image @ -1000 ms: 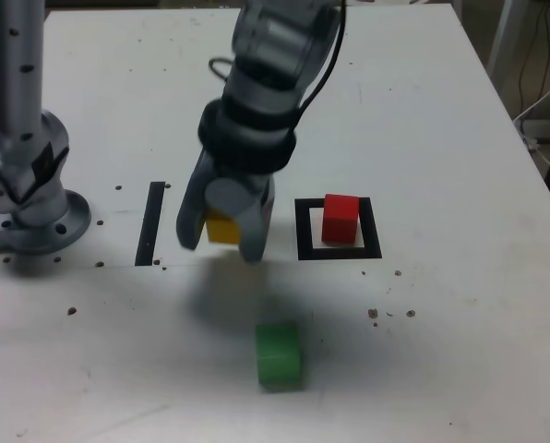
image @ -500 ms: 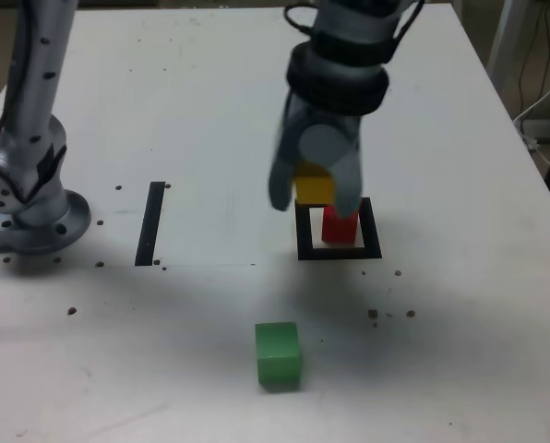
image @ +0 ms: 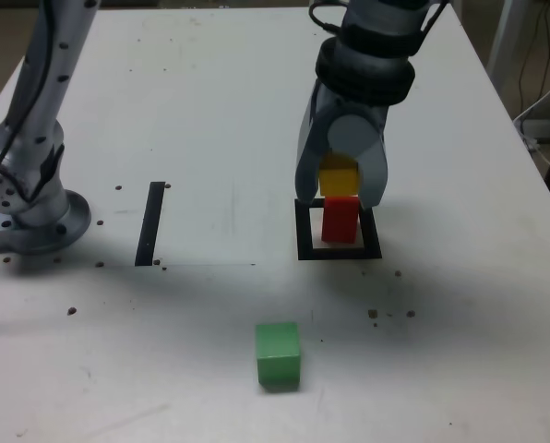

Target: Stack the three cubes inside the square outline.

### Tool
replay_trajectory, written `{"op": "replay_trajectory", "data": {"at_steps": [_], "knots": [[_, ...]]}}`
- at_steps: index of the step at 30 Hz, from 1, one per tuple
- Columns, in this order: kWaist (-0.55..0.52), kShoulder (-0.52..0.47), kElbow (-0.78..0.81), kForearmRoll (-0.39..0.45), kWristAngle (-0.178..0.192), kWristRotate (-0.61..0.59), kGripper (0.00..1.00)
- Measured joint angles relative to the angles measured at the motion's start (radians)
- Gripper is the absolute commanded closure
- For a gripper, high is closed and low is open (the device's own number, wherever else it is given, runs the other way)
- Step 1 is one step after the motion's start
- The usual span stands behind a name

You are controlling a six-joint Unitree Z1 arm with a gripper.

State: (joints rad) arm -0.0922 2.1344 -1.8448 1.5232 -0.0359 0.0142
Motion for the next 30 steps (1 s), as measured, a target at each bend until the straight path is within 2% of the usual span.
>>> {"op": "replay_trajectory", "data": {"at_steps": [10,25,27,30], "knots": [[0.008,0.036,-0.005,0.006,-0.025,0.046,0.73],[0.011,0.079,-0.008,0.000,-0.032,0.071,0.71],[0.015,0.079,-0.007,-0.002,-0.030,0.071,0.58],[0.020,0.080,0.000,-0.006,-0.030,0.073,0.23]]}}
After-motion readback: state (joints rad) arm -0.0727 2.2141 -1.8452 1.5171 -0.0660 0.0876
